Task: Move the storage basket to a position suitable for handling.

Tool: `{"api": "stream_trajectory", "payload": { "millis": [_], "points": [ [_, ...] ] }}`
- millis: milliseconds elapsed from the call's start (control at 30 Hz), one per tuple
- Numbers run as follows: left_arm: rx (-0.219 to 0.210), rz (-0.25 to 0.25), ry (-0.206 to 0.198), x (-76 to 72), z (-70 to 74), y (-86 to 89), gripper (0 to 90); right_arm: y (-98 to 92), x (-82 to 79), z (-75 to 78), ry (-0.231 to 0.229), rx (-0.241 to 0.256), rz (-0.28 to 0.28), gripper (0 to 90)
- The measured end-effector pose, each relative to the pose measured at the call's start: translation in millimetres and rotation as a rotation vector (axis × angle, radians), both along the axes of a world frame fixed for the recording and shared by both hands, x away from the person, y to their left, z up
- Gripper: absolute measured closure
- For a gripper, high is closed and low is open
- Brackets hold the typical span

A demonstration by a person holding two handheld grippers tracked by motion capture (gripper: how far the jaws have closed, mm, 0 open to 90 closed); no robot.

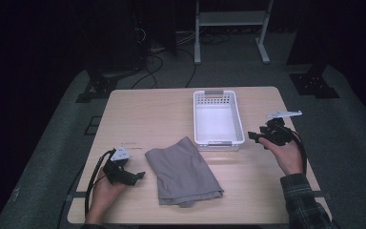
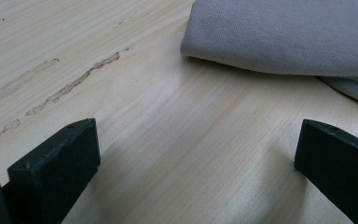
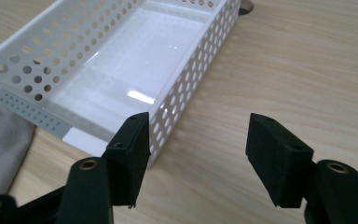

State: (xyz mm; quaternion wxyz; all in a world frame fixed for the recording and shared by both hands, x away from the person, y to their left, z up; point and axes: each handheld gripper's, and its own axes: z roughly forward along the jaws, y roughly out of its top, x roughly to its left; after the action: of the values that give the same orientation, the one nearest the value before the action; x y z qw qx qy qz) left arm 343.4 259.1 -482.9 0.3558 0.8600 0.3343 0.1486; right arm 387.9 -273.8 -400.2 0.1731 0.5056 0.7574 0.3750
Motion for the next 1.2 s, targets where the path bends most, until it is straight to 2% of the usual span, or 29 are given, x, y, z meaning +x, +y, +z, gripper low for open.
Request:
{"api": "stream_trajectory", "payload": {
  "millis": [567,867,1000,1200],
  "points": [
    [0.000,0.000,0.000,0.0,0.0,0.0,0.0,16.4,25.1,-2.2,0.049,0.010,0.033,55.6],
    [-0.001,0.000,0.000,0.0,0.0,0.0,0.0,23.2,35.2,-7.5,0.073,0.015,0.039,59.6],
    [0.000,0.000,0.000,0.0,0.0,0.0,0.0,27.4,39.5,-9.9,0.081,0.009,0.041,63.7],
    [-0.001,0.000,0.000,0.0,0.0,0.0,0.0,31.7,43.1,-11.1,0.094,-0.002,0.035,65.2]
  ]
}}
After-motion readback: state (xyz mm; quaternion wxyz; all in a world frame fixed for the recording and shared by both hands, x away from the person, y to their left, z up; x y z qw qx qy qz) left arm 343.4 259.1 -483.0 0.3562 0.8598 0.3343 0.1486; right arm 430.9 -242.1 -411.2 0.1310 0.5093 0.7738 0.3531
